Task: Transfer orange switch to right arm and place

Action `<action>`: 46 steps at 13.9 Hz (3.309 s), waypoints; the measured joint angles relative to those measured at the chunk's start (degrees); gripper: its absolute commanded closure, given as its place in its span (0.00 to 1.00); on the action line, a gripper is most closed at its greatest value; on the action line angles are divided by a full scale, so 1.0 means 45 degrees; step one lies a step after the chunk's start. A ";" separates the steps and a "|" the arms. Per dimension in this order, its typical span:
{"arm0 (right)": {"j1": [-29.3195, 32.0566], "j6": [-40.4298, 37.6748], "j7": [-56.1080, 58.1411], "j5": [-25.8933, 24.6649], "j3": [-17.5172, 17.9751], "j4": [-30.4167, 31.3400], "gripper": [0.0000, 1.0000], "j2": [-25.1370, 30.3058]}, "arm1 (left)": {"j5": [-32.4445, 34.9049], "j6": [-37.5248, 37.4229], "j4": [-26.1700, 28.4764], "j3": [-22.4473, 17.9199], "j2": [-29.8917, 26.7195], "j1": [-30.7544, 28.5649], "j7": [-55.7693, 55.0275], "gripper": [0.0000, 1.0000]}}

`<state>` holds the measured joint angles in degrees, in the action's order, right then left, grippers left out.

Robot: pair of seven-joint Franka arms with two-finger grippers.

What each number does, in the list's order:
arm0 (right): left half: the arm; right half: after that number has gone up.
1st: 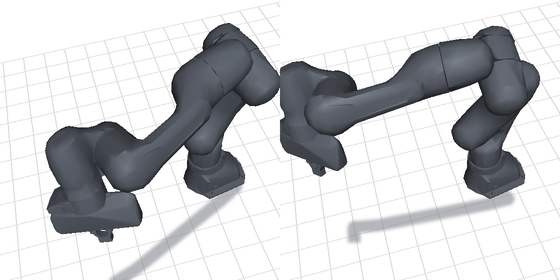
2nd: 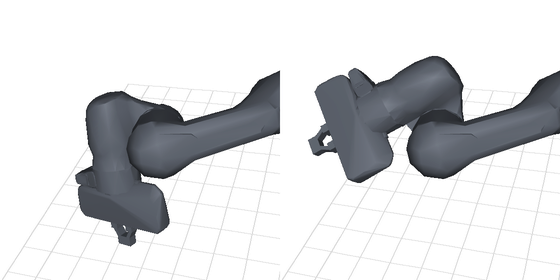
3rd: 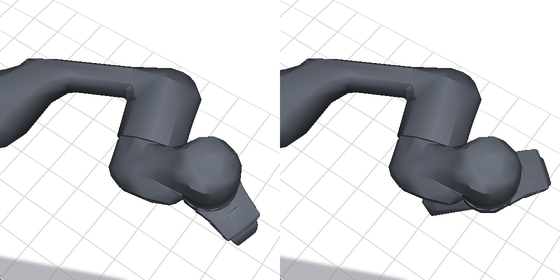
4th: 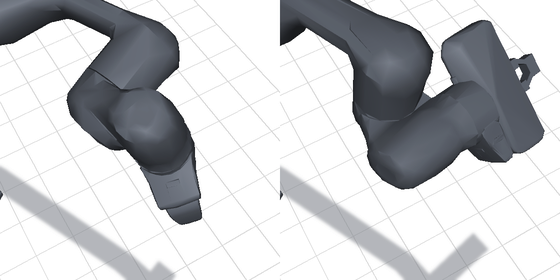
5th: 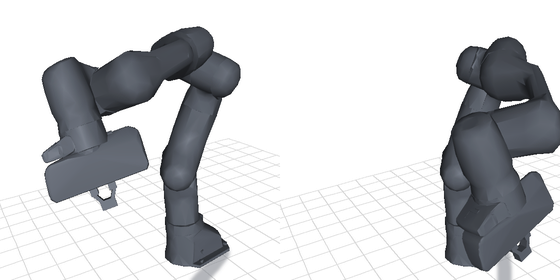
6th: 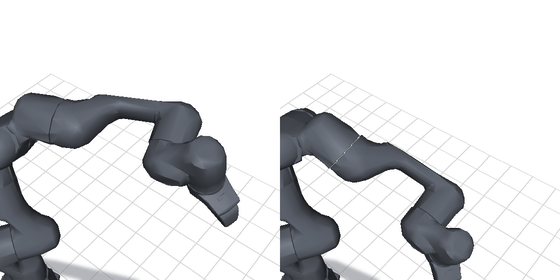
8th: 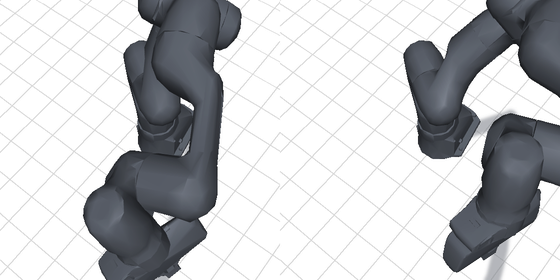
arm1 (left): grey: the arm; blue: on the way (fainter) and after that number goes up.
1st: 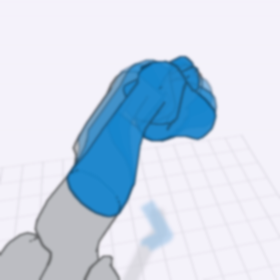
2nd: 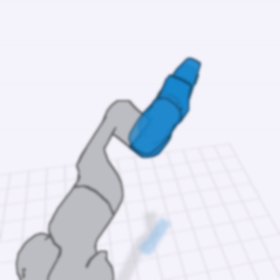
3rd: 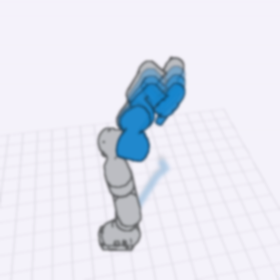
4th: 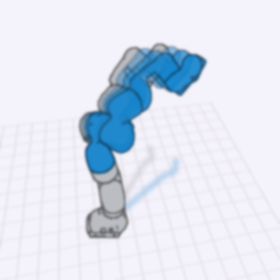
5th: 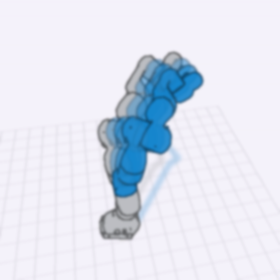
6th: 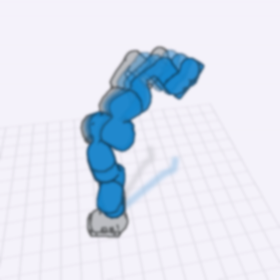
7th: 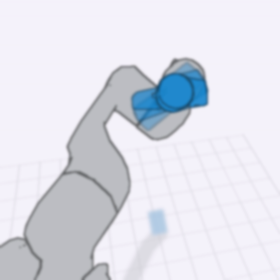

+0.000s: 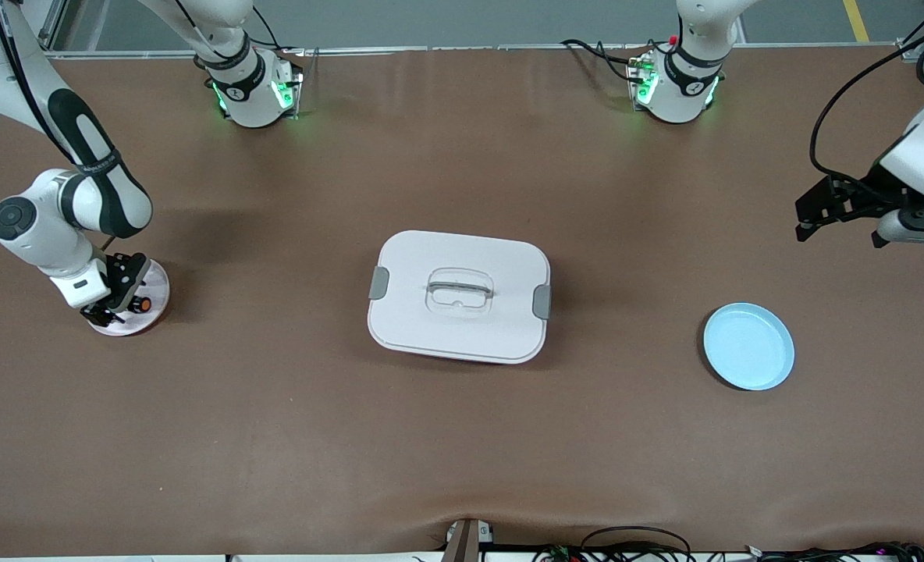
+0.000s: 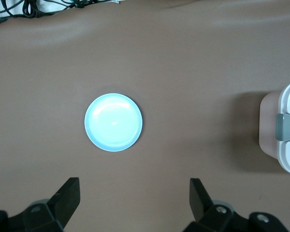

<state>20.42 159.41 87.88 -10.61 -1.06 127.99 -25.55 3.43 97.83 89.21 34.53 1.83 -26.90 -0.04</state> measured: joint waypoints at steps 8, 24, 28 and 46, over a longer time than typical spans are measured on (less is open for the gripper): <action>-0.0594 -0.2742 -0.3239 0.0022 0.0333 -0.0705 0.00 0.0903 | 0.0031 -0.0028 -0.0085 -0.2984 0.0003 0.2582 0.0009 0.00; -0.1522 -0.9927 -1.2170 0.1868 0.0595 -0.3260 0.00 0.4235 | 0.0031 -0.0046 -0.0123 -0.6107 0.0005 0.5550 0.0009 0.00; -0.1675 -1.0880 -1.4412 0.1936 0.0609 -0.4093 0.00 0.4232 | 0.0031 -0.0046 -0.0127 -0.6165 0.0005 0.5612 0.0009 0.00; -0.3289 -1.4914 -1.9927 0.2029 0.0594 -0.8583 0.00 0.4433 | 0.0007 -0.2095 -0.0142 -0.6870 0.0006 0.6291 0.0054 0.00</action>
<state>5.62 92.30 -1.79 -1.48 1.62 89.37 -5.61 3.46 88.40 88.57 3.61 1.86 1.40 0.20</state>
